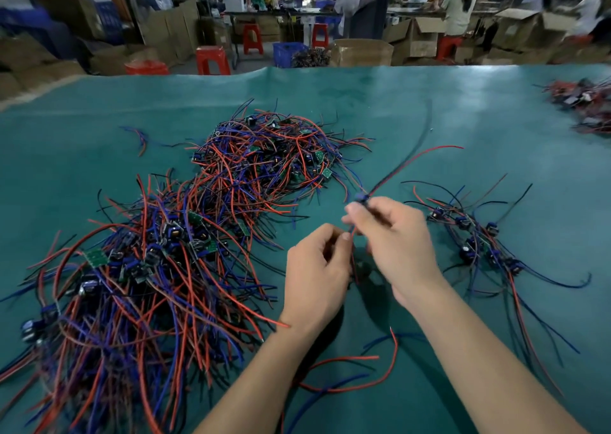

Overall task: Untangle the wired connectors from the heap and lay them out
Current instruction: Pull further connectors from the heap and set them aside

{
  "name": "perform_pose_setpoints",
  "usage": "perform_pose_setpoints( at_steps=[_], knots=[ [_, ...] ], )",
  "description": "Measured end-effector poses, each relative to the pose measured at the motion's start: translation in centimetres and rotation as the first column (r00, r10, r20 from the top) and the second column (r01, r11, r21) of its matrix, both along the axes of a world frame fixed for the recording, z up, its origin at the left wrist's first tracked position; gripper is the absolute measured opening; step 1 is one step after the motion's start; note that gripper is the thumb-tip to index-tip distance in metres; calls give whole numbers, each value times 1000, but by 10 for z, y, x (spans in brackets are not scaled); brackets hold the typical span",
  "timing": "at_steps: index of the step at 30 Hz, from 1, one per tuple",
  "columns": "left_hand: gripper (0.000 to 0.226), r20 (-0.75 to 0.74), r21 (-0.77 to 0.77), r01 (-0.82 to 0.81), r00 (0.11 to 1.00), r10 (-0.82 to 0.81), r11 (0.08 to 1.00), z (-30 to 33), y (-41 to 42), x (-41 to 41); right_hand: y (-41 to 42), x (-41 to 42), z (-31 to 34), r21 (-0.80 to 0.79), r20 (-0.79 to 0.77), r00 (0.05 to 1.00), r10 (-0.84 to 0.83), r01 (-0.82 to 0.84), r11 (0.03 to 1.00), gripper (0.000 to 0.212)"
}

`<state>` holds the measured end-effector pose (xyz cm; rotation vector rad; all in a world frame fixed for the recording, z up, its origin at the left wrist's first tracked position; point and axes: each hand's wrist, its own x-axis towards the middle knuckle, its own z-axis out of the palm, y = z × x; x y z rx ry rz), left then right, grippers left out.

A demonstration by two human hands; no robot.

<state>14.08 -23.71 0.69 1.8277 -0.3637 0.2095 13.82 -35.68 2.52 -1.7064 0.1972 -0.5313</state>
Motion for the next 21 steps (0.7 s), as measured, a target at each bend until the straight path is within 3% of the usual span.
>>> perform_pose_setpoints(
  at_steps=[4, 8, 10, 12, 14, 16, 19, 21],
  knots=[
    [31, 28, 116, 34, 999, -37, 993, 0, -1, -2, -13, 0, 14, 132, 138, 973, -188, 170, 977, 20],
    [32, 32, 111, 48, 998, -51, 993, 0, -1, -3, -11, -9, 42, 179, 310, 875, -371, 330, 927, 21],
    [30, 56, 115, 18, 998, -24, 993, -1, 0, -2, -1, -15, 69, 157, 420, 831, -365, 330, 931, 22],
    [26, 55, 124, -5, 999, -1, 992, -1, 1, -2, 23, -16, 95, 96, 484, 846, -226, 205, 974, 23],
    [29, 38, 136, -12, 999, 7, 991, -2, 2, -1, 55, -10, 111, -56, 418, 908, -37, 66, 996, 31],
    [43, 57, 198, -16, 998, 4, 980, -3, 2, 2, 89, 2, 119, -265, 256, 953, 162, -92, 960, 46],
    [45, 41, 292, -14, 999, 2, 956, -8, 4, 6, 122, 26, 115, -577, -95, 922, 376, -359, 733, 66],
    [36, 31, 263, -19, 999, 12, 964, -9, 4, 7, 121, 48, 106, -645, -263, 895, 360, -441, 624, 55]
  ],
)
